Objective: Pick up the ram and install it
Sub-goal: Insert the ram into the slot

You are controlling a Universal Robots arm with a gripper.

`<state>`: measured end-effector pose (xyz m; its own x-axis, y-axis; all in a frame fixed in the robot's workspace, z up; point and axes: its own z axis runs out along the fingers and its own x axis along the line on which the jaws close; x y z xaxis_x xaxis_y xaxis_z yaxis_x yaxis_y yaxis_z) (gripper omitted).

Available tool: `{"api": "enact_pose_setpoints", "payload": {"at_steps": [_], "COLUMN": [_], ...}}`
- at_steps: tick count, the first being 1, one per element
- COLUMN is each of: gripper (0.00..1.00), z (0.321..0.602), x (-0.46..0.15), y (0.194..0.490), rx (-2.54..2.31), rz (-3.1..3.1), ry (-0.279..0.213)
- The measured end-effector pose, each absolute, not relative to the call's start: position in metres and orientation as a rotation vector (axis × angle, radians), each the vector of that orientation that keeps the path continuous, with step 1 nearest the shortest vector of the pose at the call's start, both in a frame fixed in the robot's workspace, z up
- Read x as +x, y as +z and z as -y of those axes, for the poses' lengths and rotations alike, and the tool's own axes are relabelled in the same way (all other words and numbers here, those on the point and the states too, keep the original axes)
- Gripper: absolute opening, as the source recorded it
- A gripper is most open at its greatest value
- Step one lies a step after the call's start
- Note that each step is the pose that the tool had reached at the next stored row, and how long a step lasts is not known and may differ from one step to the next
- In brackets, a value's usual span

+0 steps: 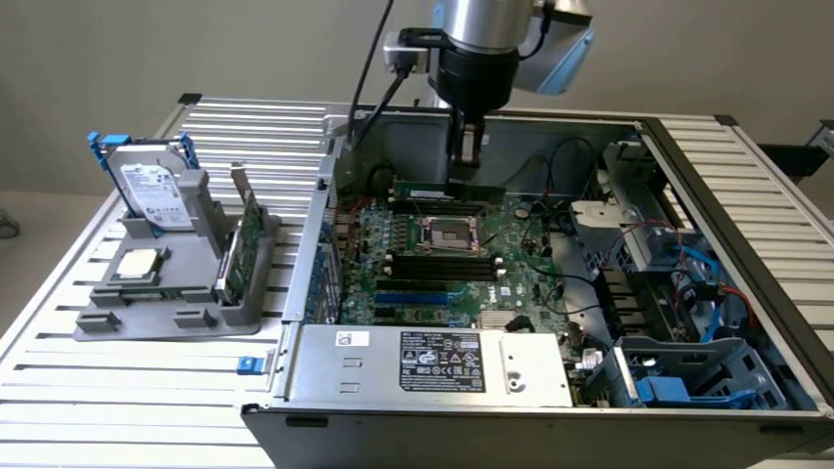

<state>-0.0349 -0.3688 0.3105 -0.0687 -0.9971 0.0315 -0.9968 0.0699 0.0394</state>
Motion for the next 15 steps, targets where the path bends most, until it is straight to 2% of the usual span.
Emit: {"api": "enact_pose_setpoints", "payload": {"at_steps": [7, 15], "gripper": [0.14, 0.14], "z": [0.372, 0.378], "x": [-0.034, -0.032], "y": [0.307, 0.296], "rx": [2.111, 2.147], "rz": [2.221, 2.178], "ry": [0.033, 0.028]}}
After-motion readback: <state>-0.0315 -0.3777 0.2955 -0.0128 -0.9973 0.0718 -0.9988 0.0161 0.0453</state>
